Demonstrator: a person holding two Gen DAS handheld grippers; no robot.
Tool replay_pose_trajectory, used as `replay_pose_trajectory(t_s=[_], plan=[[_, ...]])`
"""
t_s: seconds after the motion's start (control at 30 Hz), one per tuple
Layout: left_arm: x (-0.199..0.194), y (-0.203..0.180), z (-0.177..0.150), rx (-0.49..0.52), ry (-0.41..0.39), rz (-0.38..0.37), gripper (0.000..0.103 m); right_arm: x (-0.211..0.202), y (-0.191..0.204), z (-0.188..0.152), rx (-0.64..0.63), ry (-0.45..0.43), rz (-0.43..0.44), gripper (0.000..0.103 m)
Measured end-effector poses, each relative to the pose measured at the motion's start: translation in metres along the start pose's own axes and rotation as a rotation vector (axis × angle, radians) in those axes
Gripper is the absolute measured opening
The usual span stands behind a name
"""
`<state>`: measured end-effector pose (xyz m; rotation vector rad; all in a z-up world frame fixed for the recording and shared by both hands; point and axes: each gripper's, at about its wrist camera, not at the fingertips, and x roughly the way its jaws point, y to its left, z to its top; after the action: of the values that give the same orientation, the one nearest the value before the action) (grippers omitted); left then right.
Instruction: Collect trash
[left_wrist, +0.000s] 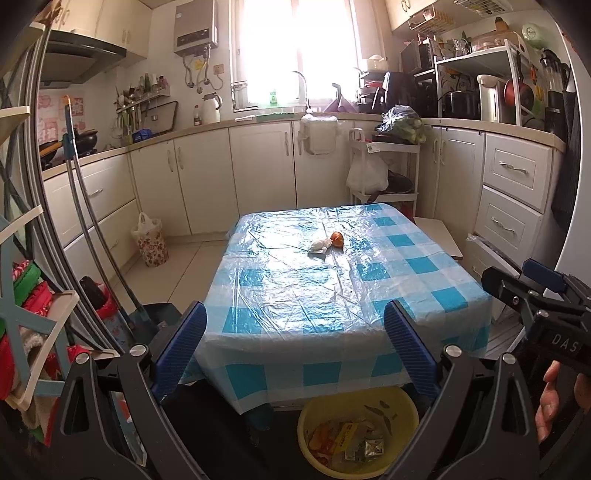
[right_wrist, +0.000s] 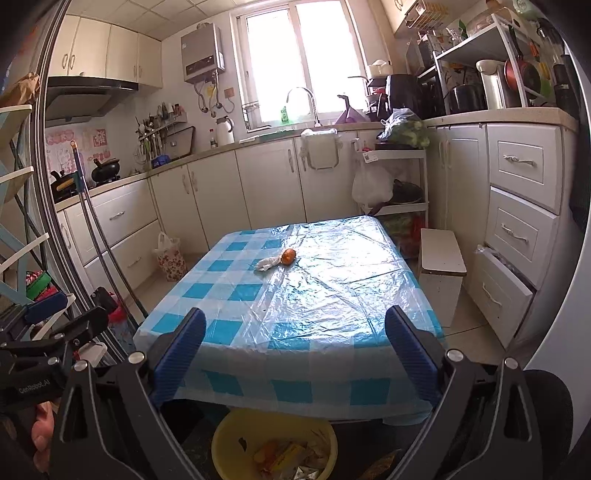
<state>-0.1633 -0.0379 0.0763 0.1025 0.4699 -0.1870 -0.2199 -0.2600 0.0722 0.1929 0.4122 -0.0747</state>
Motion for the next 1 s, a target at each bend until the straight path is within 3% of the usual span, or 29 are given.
replay_pose_trajectory(t_s=[0.67, 0.93, 1.0], plan=[[0.115, 0.041, 0.024, -0.040, 0.117, -0.021, 0.094, 0.154, 0.011, 0.053, -0.039, 0.222, 0.126, 0.093], [0.153, 0.041, 0.024, -0.040, 0.165, -0.047, 0.094, 0.229, 0.008, 0.077, -0.021, 0.315, 0.145, 0.072], [0.164, 0.040, 0.026, -0.037, 0.172, -0.047, 0.094, 0.252, 0.007, 0.081, -0.012, 0.346, 0.145, 0.062]])
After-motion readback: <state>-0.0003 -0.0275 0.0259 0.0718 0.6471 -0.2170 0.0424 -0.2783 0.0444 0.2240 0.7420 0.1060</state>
